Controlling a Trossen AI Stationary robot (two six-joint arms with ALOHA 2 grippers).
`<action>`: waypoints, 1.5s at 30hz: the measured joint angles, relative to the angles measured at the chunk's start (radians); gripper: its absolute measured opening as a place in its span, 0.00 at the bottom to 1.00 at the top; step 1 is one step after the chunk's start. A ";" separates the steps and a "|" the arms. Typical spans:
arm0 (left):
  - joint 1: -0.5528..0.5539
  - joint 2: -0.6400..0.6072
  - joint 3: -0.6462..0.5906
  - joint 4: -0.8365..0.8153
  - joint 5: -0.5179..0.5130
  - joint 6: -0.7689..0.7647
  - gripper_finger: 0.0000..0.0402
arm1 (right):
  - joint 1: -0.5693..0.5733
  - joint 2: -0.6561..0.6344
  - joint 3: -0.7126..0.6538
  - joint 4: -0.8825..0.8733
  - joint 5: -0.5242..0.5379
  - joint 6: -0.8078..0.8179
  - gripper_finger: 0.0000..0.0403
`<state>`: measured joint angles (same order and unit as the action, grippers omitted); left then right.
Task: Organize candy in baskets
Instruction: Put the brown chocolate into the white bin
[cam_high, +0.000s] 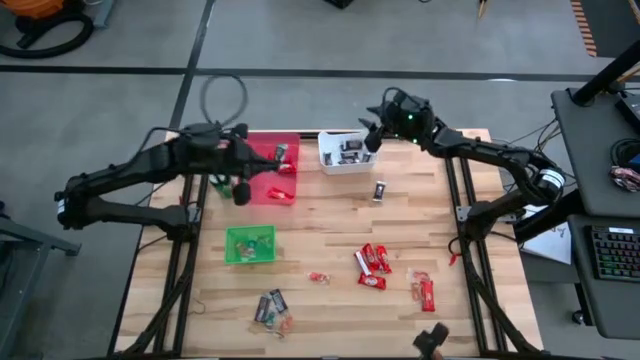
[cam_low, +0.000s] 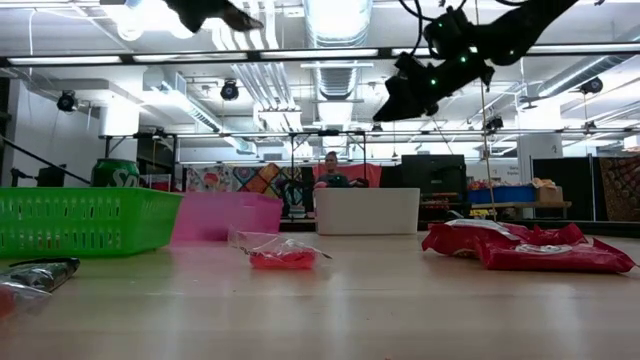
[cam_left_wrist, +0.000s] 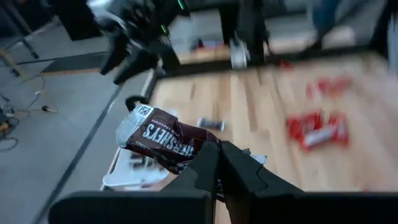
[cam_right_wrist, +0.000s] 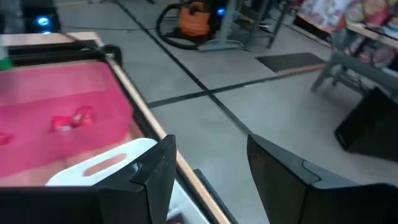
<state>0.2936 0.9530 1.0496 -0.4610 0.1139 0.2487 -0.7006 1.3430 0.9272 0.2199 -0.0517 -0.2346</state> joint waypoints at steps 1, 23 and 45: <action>0.003 -0.021 0.000 0.008 0.000 -0.047 0.00 | -0.016 0.000 0.000 0.001 -0.001 0.011 0.47; 0.079 0.120 0.015 0.313 -0.270 -0.714 0.00 | -0.162 0.000 0.000 -0.097 -0.009 0.467 0.38; 0.266 0.432 0.016 0.556 0.031 -0.841 0.00 | -0.207 0.002 0.000 -0.111 0.028 0.367 0.25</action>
<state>0.5595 1.3855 1.0660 0.0950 0.1449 -0.5925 -0.9078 1.3449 0.9272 0.1085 -0.0235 0.1322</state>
